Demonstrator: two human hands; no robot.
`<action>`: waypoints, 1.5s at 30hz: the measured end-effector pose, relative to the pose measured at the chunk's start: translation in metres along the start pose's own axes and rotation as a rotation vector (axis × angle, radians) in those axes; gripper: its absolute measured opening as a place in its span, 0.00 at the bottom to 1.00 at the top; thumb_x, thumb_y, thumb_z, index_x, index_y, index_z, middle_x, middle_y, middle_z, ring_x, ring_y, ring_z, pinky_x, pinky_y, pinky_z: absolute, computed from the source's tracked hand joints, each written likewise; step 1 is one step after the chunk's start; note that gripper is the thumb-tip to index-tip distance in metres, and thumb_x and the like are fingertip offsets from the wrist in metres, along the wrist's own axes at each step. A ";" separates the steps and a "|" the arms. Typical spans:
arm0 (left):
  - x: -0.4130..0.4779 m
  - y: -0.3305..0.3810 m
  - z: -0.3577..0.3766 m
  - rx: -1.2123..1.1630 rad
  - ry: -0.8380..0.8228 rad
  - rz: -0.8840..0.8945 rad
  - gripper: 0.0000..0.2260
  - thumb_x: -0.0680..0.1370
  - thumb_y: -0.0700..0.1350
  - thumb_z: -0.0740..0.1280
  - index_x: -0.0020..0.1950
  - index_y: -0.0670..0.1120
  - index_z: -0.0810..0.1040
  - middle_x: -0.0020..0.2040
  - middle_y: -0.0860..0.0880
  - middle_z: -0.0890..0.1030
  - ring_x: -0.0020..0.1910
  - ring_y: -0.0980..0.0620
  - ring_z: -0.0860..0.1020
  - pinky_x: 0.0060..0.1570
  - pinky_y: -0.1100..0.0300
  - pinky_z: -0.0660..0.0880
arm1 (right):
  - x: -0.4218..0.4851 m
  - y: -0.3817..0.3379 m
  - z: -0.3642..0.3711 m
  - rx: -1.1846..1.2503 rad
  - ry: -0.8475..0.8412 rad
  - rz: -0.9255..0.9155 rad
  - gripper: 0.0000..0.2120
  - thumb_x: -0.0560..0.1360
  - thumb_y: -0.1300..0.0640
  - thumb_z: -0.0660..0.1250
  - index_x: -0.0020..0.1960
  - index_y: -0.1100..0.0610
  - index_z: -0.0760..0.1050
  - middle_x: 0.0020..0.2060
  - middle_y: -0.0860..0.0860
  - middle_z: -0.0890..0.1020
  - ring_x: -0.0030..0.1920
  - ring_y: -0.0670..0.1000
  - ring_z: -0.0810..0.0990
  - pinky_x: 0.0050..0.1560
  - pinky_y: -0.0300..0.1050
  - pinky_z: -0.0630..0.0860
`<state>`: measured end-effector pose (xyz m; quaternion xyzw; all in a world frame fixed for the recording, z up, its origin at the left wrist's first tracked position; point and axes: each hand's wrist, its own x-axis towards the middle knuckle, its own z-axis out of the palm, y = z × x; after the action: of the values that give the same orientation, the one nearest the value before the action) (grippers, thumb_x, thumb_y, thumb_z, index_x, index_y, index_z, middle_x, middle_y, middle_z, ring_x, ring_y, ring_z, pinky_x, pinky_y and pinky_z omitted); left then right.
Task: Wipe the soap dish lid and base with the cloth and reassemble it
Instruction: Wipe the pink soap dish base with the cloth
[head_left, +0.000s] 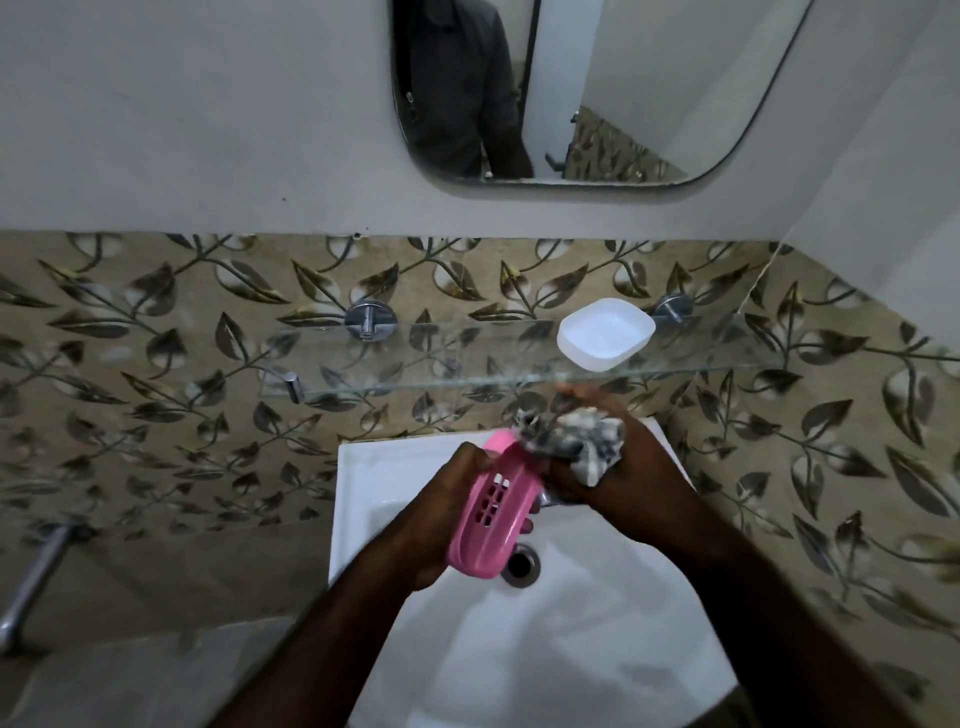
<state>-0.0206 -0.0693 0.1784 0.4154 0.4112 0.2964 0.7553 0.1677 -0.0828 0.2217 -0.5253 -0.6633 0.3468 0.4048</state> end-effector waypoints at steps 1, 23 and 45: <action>-0.001 0.001 0.000 0.055 -0.022 0.000 0.25 0.70 0.58 0.60 0.55 0.42 0.81 0.52 0.38 0.83 0.49 0.41 0.80 0.51 0.49 0.75 | 0.001 0.001 0.003 -0.067 -0.089 -0.003 0.07 0.65 0.64 0.69 0.42 0.57 0.75 0.34 0.43 0.79 0.35 0.40 0.77 0.35 0.37 0.73; -0.016 -0.020 -0.001 -0.459 -0.280 0.319 0.38 0.56 0.46 0.79 0.66 0.46 0.75 0.58 0.40 0.81 0.52 0.44 0.81 0.54 0.52 0.78 | -0.015 0.020 0.049 0.355 0.120 0.266 0.04 0.74 0.67 0.69 0.47 0.61 0.78 0.35 0.58 0.81 0.35 0.54 0.79 0.37 0.57 0.79; -0.039 -0.005 0.000 0.319 -0.106 0.452 0.29 0.62 0.50 0.73 0.64 0.48 0.75 0.45 0.54 0.80 0.42 0.53 0.77 0.42 0.57 0.74 | -0.021 -0.017 0.021 -0.247 0.036 -0.275 0.30 0.63 0.69 0.70 0.60 0.45 0.78 0.54 0.36 0.80 0.58 0.43 0.79 0.59 0.30 0.69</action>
<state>-0.0393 -0.1028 0.1883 0.6254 0.3092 0.3667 0.6154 0.1439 -0.1077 0.2241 -0.4817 -0.7589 0.1946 0.3926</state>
